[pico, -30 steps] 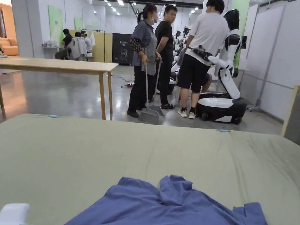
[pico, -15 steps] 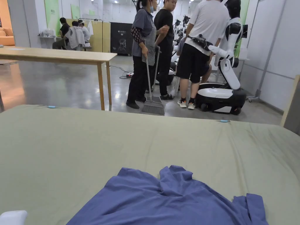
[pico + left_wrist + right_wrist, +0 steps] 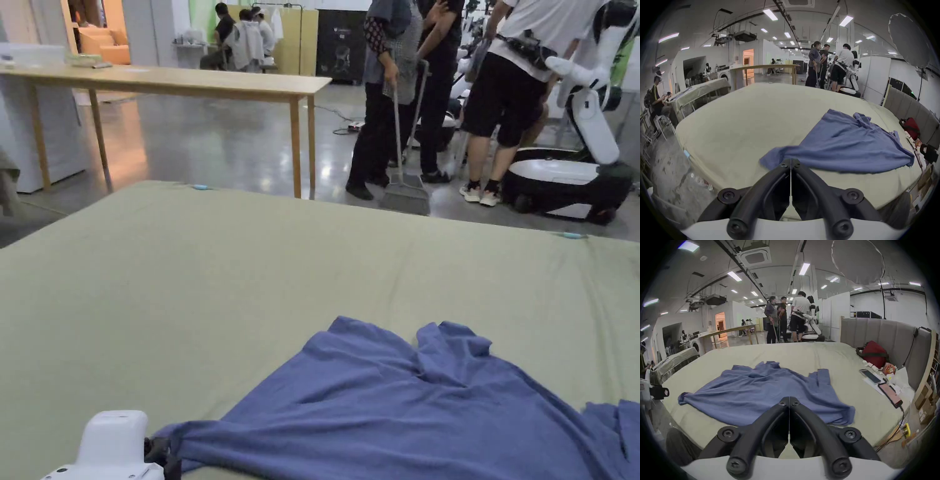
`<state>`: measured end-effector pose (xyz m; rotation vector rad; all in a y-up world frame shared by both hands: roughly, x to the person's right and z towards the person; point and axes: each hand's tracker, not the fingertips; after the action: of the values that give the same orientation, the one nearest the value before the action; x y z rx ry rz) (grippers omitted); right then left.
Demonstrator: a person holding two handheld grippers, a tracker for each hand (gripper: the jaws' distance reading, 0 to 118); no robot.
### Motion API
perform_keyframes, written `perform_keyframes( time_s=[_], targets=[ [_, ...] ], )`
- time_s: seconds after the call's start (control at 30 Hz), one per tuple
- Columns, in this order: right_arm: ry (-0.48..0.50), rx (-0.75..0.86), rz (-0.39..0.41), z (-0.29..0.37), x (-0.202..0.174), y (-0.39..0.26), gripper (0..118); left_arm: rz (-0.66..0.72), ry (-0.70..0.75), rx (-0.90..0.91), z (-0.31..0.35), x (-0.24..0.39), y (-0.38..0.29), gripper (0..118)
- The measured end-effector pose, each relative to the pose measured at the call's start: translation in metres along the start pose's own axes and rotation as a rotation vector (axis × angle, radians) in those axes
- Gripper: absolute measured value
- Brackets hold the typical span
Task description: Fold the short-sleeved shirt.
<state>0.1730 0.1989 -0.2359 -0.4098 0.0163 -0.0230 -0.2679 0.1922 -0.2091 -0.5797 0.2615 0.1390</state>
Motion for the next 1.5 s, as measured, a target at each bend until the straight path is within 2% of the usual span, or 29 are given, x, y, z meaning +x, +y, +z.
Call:
perform_keyframes(
  time_s=[0.23,0.37,0.4,0.43,0.47,0.5,0.7,0.8,0.87,0.93,0.97,1.0,1.2,1.27,1.37,1.5],
  targets=[
    [0.07,-0.041,0.008,-0.007,-0.025,-0.012,1,0.065,0.01,-0.089,-0.016,-0.026,0.001,0],
    [0.086,-0.063,0.002,-0.014,-0.031,-0.014,1,0.028,0.022,-0.114,-0.034,-0.03,0.012,0],
    [0.09,-0.071,0.007,-0.016,-0.033,-0.015,1,-0.007,0.025,-0.128,-0.045,-0.034,0.016,17],
    [0.093,-0.076,0.012,-0.017,-0.034,-0.015,1,-0.025,0.031,-0.16,-0.055,-0.035,0.019,47],
    [0.096,-0.081,0.016,-0.019,-0.035,-0.016,1,-0.026,0.014,-0.19,-0.065,-0.037,0.021,90],
    [0.102,-0.09,0.023,-0.021,-0.037,-0.016,1,-0.017,0.002,-0.208,-0.078,-0.04,0.021,118],
    [0.113,-0.133,0.03,-0.031,-0.038,-0.023,1,-0.077,0.019,-0.324,-0.135,-0.046,0.03,112],
    [0.109,-0.163,0.031,-0.037,-0.037,-0.028,1,-0.083,0.006,-0.36,-0.148,-0.044,0.029,98],
    [0.107,-0.182,0.027,-0.039,-0.035,-0.03,1,-0.044,-0.069,-0.353,-0.139,-0.041,0.031,89],
    [0.105,-0.198,0.012,-0.043,-0.034,-0.031,1,-0.068,-0.088,-0.346,-0.13,-0.038,0.033,41],
    [0.106,-0.203,0.009,-0.046,-0.033,-0.031,1,-0.073,-0.121,-0.336,-0.129,-0.038,0.032,12],
    [0.106,-0.207,0.004,-0.049,-0.032,-0.03,1,-0.062,-0.113,-0.344,-0.128,-0.036,0.031,3],
    [0.096,-0.21,0.03,-0.081,-0.022,-0.007,1,-0.092,-0.096,-0.329,-0.118,-0.025,0.027,3],
    [0.086,-0.225,0.083,-0.108,-0.016,0.009,1,-0.11,-0.093,-0.323,-0.117,-0.021,0.026,3],
    [0.082,-0.225,0.125,-0.162,-0.006,0.038,1,-0.12,-0.095,-0.32,-0.115,-0.017,0.024,3],
    [0.096,-0.316,0.167,-0.252,0.009,0.076,1,-0.095,-0.102,-0.315,-0.111,-0.015,0.025,3]
  ],
)
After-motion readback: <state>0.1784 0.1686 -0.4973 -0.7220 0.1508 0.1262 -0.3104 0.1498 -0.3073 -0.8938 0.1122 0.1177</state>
